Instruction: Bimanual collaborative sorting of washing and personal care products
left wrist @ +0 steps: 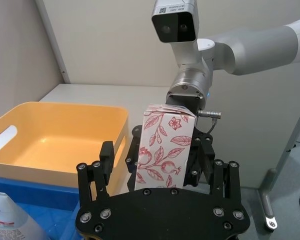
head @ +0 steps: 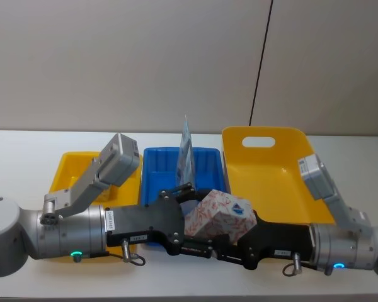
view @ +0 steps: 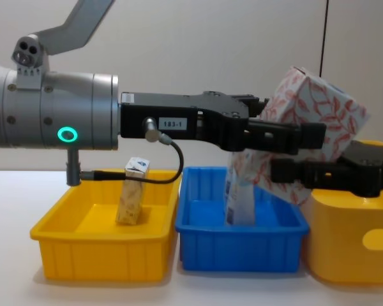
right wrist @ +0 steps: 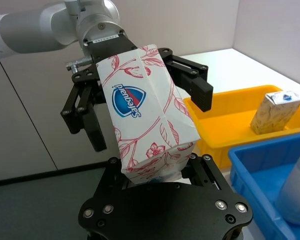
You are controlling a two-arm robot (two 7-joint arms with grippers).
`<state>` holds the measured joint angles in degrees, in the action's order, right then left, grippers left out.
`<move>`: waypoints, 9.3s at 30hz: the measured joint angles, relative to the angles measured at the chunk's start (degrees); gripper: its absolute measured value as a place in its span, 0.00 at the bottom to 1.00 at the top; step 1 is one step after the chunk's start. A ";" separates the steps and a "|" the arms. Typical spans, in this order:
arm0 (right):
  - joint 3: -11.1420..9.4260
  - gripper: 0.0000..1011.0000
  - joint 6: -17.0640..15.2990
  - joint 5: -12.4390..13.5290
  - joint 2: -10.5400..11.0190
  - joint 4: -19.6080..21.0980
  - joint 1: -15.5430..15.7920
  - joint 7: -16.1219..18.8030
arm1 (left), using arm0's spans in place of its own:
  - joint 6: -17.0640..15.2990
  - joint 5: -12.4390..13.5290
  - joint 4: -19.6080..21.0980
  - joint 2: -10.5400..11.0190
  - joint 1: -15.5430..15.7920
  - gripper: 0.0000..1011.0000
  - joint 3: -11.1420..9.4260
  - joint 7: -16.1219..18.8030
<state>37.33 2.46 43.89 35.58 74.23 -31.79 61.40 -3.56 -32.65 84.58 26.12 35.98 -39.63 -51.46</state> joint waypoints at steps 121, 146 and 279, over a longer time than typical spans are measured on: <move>-7.64 0.77 -13.92 -24.61 -21.61 -13.87 -3.98 -80.79 | 0.11 0.00 0.36 0.35 -0.11 0.99 0.00 0.32; -10.06 0.99 -14.78 -23.13 -28.39 -18.91 -8.09 -83.08 | 0.37 -0.23 5.78 4.22 -3.00 0.99 1.39 5.10; -5.98 0.99 -18.51 -26.13 -26.43 0.91 3.85 -64.17 | -1.57 -0.94 10.90 8.81 -4.52 0.99 2.48 8.02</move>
<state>31.35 -16.04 17.76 9.15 75.14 -27.95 -2.77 -5.13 -33.59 95.48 34.93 31.46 -37.14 -43.44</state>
